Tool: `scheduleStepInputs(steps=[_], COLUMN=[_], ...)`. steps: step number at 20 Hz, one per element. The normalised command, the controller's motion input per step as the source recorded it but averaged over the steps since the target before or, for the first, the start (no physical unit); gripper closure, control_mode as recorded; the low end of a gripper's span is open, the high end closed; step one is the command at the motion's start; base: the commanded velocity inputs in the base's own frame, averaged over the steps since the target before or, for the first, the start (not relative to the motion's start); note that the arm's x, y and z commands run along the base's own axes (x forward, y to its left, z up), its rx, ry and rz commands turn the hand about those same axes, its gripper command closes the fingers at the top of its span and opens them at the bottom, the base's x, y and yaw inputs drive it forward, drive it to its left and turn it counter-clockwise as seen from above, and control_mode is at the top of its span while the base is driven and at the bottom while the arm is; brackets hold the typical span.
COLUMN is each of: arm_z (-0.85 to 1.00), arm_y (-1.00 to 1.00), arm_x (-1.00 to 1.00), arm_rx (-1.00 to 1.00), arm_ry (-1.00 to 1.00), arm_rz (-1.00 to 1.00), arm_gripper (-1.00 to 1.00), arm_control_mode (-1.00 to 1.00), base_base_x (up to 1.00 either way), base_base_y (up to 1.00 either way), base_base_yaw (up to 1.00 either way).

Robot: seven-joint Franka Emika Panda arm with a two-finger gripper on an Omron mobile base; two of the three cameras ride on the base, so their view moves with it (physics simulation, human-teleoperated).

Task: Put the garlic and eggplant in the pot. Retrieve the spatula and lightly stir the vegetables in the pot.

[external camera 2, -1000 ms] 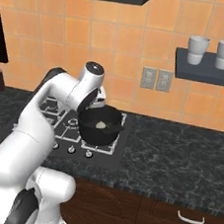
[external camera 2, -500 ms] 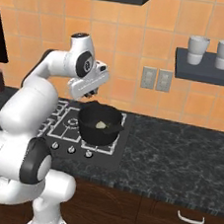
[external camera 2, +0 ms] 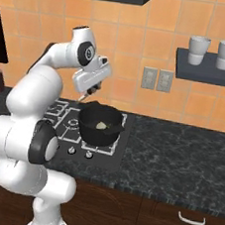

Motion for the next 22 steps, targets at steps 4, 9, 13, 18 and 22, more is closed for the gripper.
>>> scheduleStepInputs(steps=[4,9,13,18,22], arm_z=[-0.10,0.00,0.00,-0.06,0.00], arm_y=[-0.44,-0.53,-0.29,-0.06,0.00], arm_x=[0.07,0.00,0.00,0.08,0.30], arm_rx=[-0.56,-0.33,-0.37,-0.51,-0.37], arm_ry=[-0.28,-0.32,-0.16,-0.06,-0.02], arm_rz=[0.42,0.69,0.77,0.77,0.63], arm_gripper=[1.00,1.00,1.00,1.00,1.00], arm_control_mode=[-1.00,-1.00,-1.00,-1.00,-1.00], base_base_x=[0.00,0.00,0.00,0.00,0.00], base_base_y=[0.00,0.00,0.00,0.00,0.00], base_base_yaw=[0.00,0.00,0.00,0.00,0.00])
